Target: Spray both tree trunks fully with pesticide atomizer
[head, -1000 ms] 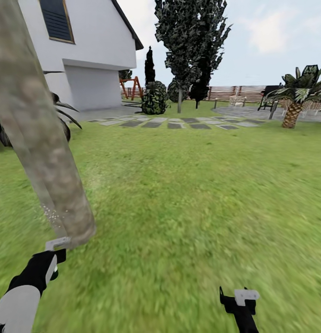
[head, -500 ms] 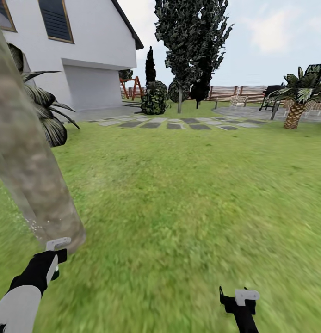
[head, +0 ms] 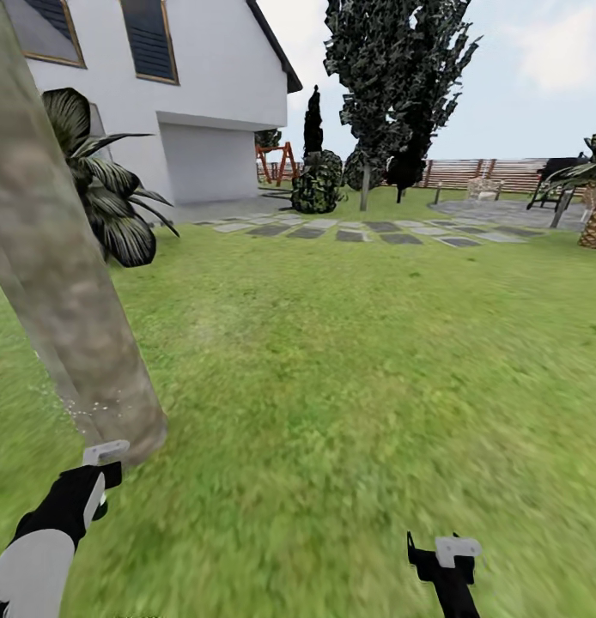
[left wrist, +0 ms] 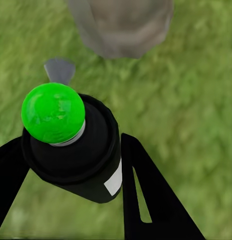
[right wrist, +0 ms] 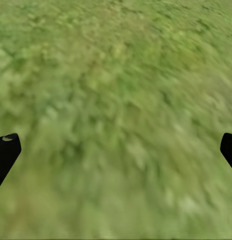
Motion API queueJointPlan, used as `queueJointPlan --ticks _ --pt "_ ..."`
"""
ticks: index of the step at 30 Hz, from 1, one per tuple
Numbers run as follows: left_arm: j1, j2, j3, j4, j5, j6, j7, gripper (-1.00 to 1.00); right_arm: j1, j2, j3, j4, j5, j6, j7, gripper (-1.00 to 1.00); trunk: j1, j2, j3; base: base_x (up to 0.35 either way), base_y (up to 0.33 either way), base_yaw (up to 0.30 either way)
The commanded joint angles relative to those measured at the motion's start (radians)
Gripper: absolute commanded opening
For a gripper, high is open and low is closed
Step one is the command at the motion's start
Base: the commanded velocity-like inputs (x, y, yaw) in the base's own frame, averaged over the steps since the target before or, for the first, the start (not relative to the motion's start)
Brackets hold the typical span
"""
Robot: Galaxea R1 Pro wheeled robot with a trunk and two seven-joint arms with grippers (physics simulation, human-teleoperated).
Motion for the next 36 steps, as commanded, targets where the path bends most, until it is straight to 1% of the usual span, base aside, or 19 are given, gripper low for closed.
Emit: queueJointPlan --ticks 1,3,6,9,12,16,21,24,25,27,30,31,32,33,34,35,36 --pt "-0.001 -0.001 0.002 -0.001 -0.005 0.005 0.001 -1.00 -0.001 0.000 -0.004 0.001 0.011 -0.002 -0.006 1.00 0.000 0.000 -0.001 0.112 -0.261 0.277" --pt "-0.001 0.004 0.000 -0.001 -0.006 0.005 0.002 -1.00 -0.001 0.000 -0.004 0.001 0.011 -0.002 -0.006 1.00 0.000 0.000 -0.001 0.122 -0.259 0.275" --pt "-0.001 0.001 -0.001 -0.001 -0.006 0.004 0.003 -1.00 -0.001 0.000 -0.004 0.001 0.011 -0.002 -0.006 1.00 0.000 0.000 -0.001 0.195 -0.223 0.174" --pt "-0.001 -0.001 -0.001 -0.001 -0.006 0.004 0.003 -1.00 -0.001 0.000 -0.004 0.001 0.011 -0.002 -0.006 1.00 0.000 0.000 -0.001 0.236 -0.197 0.018" --pt "-0.001 0.006 0.000 -0.001 -0.006 0.005 0.003 -1.00 -0.001 -0.001 -0.004 0.001 0.011 -0.003 -0.007 1.00 0.000 0.000 -0.001 0.232 -0.198 0.002" --pt "-0.001 0.000 0.000 -0.001 -0.006 0.003 0.004 -1.00 -0.001 -0.002 -0.004 0.001 0.010 -0.004 -0.007 1.00 0.000 0.000 -0.001 0.174 -0.224 0.022" --pt "-0.001 -0.002 0.003 -0.001 -0.006 0.005 0.004 -1.00 -0.001 -0.002 -0.004 0.001 0.010 -0.004 -0.008 1.00 0.000 0.000 -0.001 0.024 -0.189 0.248" --pt "-0.001 0.006 0.002 0.000 -0.007 0.005 0.004 -1.00 -0.001 -0.002 -0.004 0.001 0.009 -0.004 -0.008 1.00 0.000 0.000 -0.001 0.001 -0.011 0.276" --pt "-0.001 0.016 0.007 0.000 -0.007 0.005 0.004 -1.00 -0.001 -0.002 -0.004 0.001 0.009 -0.004 -0.008 1.00 0.000 0.000 -0.001 0.000 -0.002 0.277" --pt "-0.001 0.023 0.021 0.001 -0.006 0.004 0.004 -1.00 -0.001 -0.002 -0.004 0.001 0.009 -0.004 -0.008 1.00 0.000 0.000 -0.001 0.000 -0.001 0.277" --pt "-0.008 0.024 0.022 -0.001 -0.005 0.008 -0.002 -1.00 -0.001 -0.002 -0.004 0.001 0.009 -0.004 -0.008 1.00 0.000 0.000 -0.001 0.000 0.000 0.277" --pt "-0.011 0.022 0.019 -0.002 -0.005 0.011 -0.006 -1.00 -0.001 -0.002 -0.004 0.001 0.009 -0.004 -0.008 1.00 0.000 0.000 -0.001 0.000 0.000 0.250" --pt "-0.019 0.013 0.015 -0.010 -0.005 0.013 -0.009 -1.00 -0.001 -0.002 -0.004 0.001 0.009 -0.004 -0.008 1.00 0.000 0.000 -0.001 0.000 0.000 0.119" --pt "-0.045 0.004 0.002 -0.019 -0.006 0.015 -0.011 -1.00 -0.001 -0.002 -0.004 0.001 0.009 -0.004 -0.008 1.00 0.000 0.000 -0.001 0.000 0.000 0.049" --pt "-0.058 0.002 -0.010 -0.021 -0.006 0.017 -0.011 -1.00 -0.001 -0.002 -0.004 0.001 0.009 -0.004 -0.008 1.00 0.000 0.000 -0.001 0.000 0.000 0.031" --pt "-0.074 -0.001 -0.033 -0.022 -0.005 0.020 -0.014 -1.00 -0.001 -0.002 -0.004 0.001 0.009 -0.004 -0.008 1.00 0.000 0.000 -0.001 0.000 0.000 0.016" --pt "-0.092 -0.007 -0.070 -0.024 -0.005 0.023 -0.032 -1.00 -0.001 -0.002 -0.004 0.001 0.009 -0.004 -0.008 1.00 0.000 0.000 -0.001 0.000 0.000 0.007"
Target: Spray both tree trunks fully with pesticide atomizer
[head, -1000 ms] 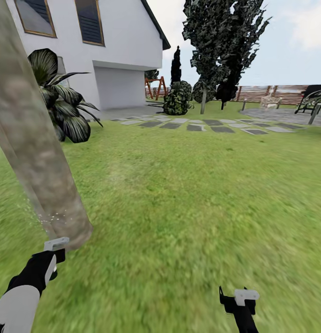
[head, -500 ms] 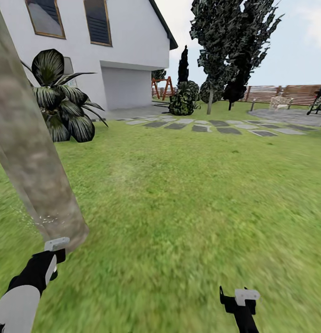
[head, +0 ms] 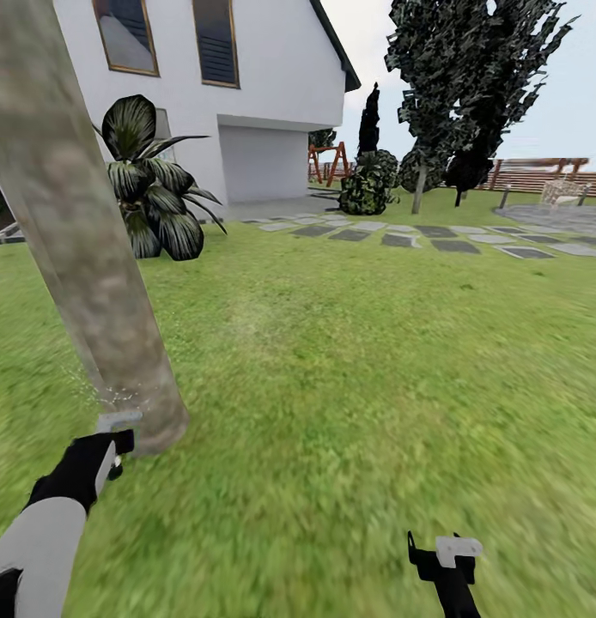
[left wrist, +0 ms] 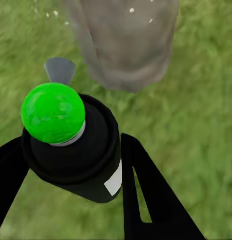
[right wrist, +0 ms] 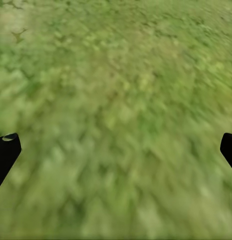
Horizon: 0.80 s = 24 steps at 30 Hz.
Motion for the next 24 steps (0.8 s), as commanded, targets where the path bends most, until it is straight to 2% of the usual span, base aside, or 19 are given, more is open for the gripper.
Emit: queueJointPlan --ticks 1,3,5,7,9,10,11,13,16,17,18,20,21,24 --pt "-0.026 -0.005 -0.047 -0.002 -0.010 0.027 -0.044 -1.00 -0.001 0.000 -0.003 0.001 0.011 -0.002 -0.007 1.00 0.000 0.000 -0.001 0.000 0.000 0.002" --pt "-0.065 0.003 -0.074 -0.003 -0.011 0.096 -0.083 -1.00 -0.001 0.000 -0.003 0.001 0.011 -0.001 -0.007 1.00 0.000 0.000 -0.001 0.000 0.000 0.001" --pt "-0.093 0.022 -0.081 -0.003 -0.014 0.136 -0.095 -1.00 -0.001 -0.001 -0.003 0.001 0.011 -0.001 -0.007 1.00 0.000 0.000 -0.001 0.000 0.000 0.000" --pt "-0.105 0.126 -0.084 0.000 -0.011 0.154 -0.119 -1.00 -0.001 -0.001 -0.003 0.001 0.012 -0.001 -0.007 1.00 0.000 0.000 -0.001 0.000 0.000 0.000" --pt "-0.106 0.174 -0.085 0.002 -0.014 0.156 -0.172 -1.00 -0.001 -0.001 -0.003 0.001 0.012 -0.001 -0.007 1.00 0.000 0.000 -0.001 0.000 0.000 0.000" --pt "-0.106 0.202 -0.086 0.001 -0.020 0.156 -0.232 -1.00 -0.001 -0.001 -0.003 0.001 0.012 -0.001 -0.007 1.00 0.000 0.000 -0.001 0.000 0.000 0.000" --pt "-0.107 0.220 -0.087 -0.001 -0.041 0.158 -0.295 -1.00 -0.001 -0.001 -0.003 0.001 0.012 -0.001 -0.006 1.00 0.000 0.000 -0.001 0.000 0.000 0.000" --pt "-0.111 0.225 -0.107 -0.003 -0.102 0.191 -0.343 -1.00 -0.001 0.000 -0.003 0.001 0.012 -0.001 -0.006 1.00 0.000 0.000 -0.001 0.000 0.000 0.000" --pt "-0.124 0.214 -0.137 -0.029 -0.128 0.260 -0.400 -1.00 -0.001 0.000 -0.003 0.001 0.011 -0.001 -0.007 1.00 0.000 0.000 -0.001 0.000 0.000 0.000" --pt "-0.127 0.219 -0.141 -0.027 -0.132 0.264 -0.414 -1.00 -0.001 -0.001 -0.003 0.001 0.011 -0.001 -0.007 1.00 0.000 0.000 -0.001 0.000 0.000 0.000" --pt "-0.124 0.253 -0.144 -0.023 -0.144 0.265 -0.422 -1.00 -0.001 -0.001 -0.003 0.001 0.011 -0.001 -0.007 1.00 0.000 0.000 -0.001 0.000 0.000 0.000" --pt "-0.117 0.296 -0.145 -0.022 -0.150 0.264 -0.425 -1.00 -0.001 0.000 -0.003 0.001 0.011 -0.001 -0.007 1.00 0.000 0.000 -0.001 0.000 0.000 0.008" --pt "-0.115 0.307 -0.146 -0.025 -0.151 0.264 -0.426 -1.00 -0.001 0.000 -0.003 0.001 0.011 -0.001 -0.007 1.00 0.000 0.000 -0.001 0.000 0.000 0.147" --pt "-0.114 0.307 -0.151 -0.033 -0.151 0.264 -0.426 -1.00 -0.001 0.000 -0.003 0.001 0.011 -0.002 -0.007 1.00 0.000 0.000 -0.001 0.000 0.000 0.243"
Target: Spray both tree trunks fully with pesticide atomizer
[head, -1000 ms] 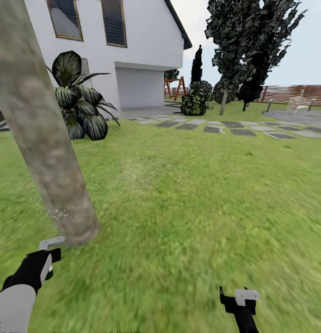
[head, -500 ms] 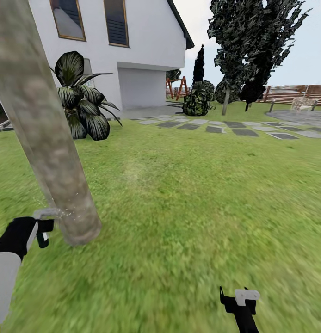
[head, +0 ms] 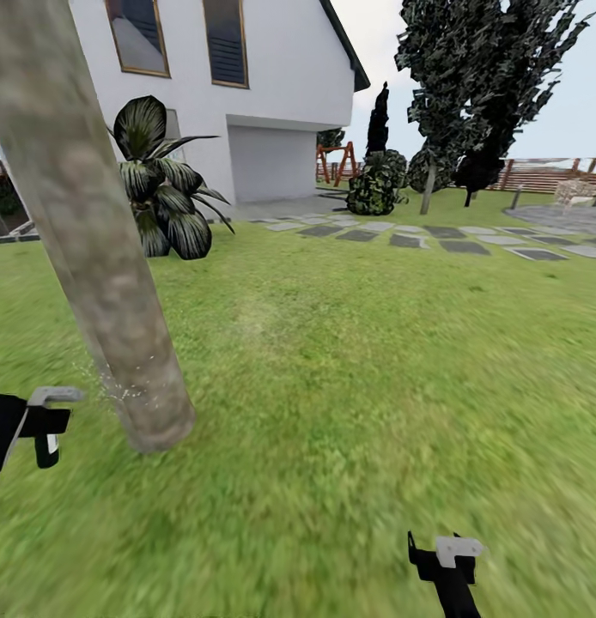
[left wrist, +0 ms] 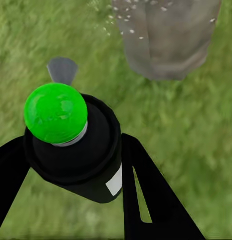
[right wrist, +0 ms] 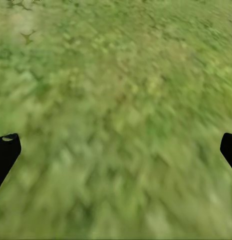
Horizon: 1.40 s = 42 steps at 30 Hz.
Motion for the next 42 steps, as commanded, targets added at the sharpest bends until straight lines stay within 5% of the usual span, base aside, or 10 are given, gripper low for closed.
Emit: queueJointPlan --ticks 1,8,42 --pt "-0.001 -0.002 -0.005 -0.002 -0.010 0.003 -0.009 -1.00 -0.001 0.000 -0.003 0.001 0.011 -0.003 -0.007 1.00 0.000 0.000 -0.001 0.000 0.000 0.250" --pt "-0.001 -0.038 -0.038 -0.003 -0.011 0.003 -0.005 -1.00 -0.001 0.000 -0.003 0.001 0.010 -0.003 -0.007 1.00 0.000 0.000 -0.001 0.106 -0.161 0.046" --pt "-0.006 -0.037 -0.021 -0.007 -0.007 0.001 -0.001 -1.00 -0.001 0.000 -0.003 0.001 0.010 -0.002 -0.007 1.00 0.000 0.000 -0.001 0.094 -0.260 0.045"
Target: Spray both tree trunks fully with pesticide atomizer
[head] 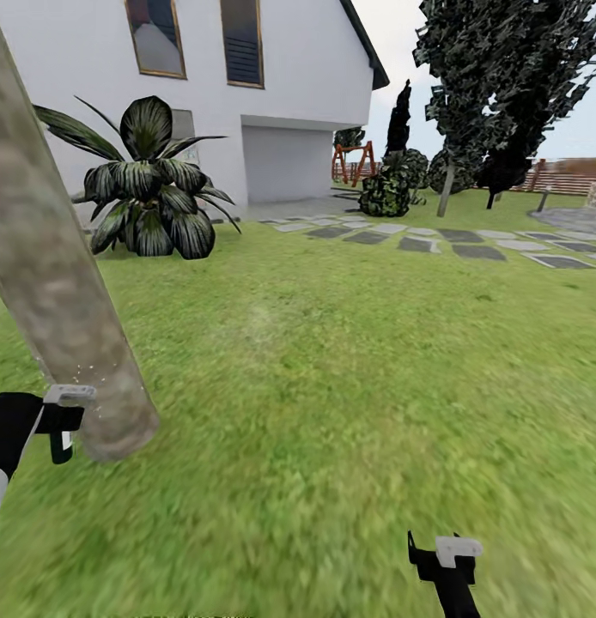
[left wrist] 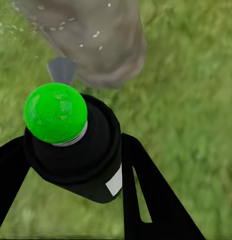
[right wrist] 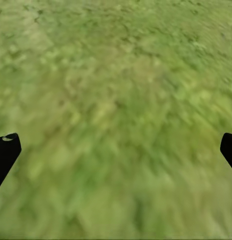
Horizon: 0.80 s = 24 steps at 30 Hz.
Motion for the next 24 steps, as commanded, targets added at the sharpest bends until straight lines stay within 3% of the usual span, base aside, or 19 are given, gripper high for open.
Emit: queueJointPlan --ticks 1,5,9,14,24 --pt "-0.001 0.000 0.017 -0.001 -0.010 0.001 -0.007 -1.00 -0.001 0.000 -0.004 0.001 0.011 -0.002 -0.006 1.00 0.000 0.000 -0.001 0.007 -0.274 0.276" --pt "0.000 0.000 0.043 -0.001 -0.011 -0.003 0.003 -1.00 -0.001 0.000 -0.004 0.001 0.011 -0.002 -0.006 1.00 0.000 0.000 -0.001 0.048 -0.242 0.261" --pt "0.002 -0.002 0.045 -0.001 -0.010 -0.005 0.042 -1.00 -0.001 0.000 -0.004 0.001 0.011 -0.002 -0.006 1.00 0.000 0.000 -0.001 0.220 -0.129 0.043" --pt "0.002 -0.004 0.046 0.000 -0.007 -0.005 0.046 -1.00 -0.001 0.000 -0.004 0.001 0.011 -0.002 -0.006 1.00 0.000 0.000 -0.001 0.176 -0.211 0.001" --pt "0.002 -0.004 0.047 0.002 -0.007 -0.005 0.046 -1.00 -0.001 0.000 -0.004 0.001 0.011 -0.002 -0.006 1.00 0.000 0.000 -0.001 0.009 -0.273 0.073"
